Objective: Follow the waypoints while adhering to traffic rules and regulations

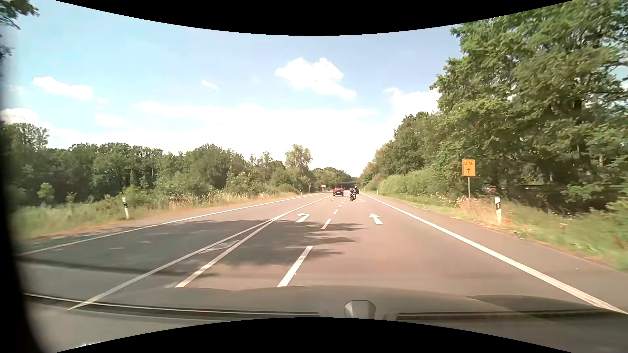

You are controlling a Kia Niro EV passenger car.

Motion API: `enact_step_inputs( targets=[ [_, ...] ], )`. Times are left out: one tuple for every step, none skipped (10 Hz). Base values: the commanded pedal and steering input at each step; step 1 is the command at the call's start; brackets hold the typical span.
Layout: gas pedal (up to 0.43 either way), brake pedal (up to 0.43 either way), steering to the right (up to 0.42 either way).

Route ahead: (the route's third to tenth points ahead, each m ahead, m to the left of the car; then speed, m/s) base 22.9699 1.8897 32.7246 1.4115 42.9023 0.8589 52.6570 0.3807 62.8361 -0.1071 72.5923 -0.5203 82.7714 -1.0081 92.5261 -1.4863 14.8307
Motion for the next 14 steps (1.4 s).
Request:
enact_step_inputs(
  targets=[
    [0.260,0.006,-0.012],
    [0.260,0.006,-0.011],
    [0.260,0.006,-0.009],
    [0.260,0.006,-0.007],
    [0.260,0.006,-0.003],
    [0.260,0.006,0.000],
    [0.260,0.006,0.001],
    [0.260,0.006,0.005],
    [0.260,0.006,0.008],
    [0.248,0.006,0.010],
    [0.248,0.006,0.012],
    [0.248,0.006,0.013],
    [0.248,0.006,0.013],
    [0.248,0.006,0.013]
  ],
)
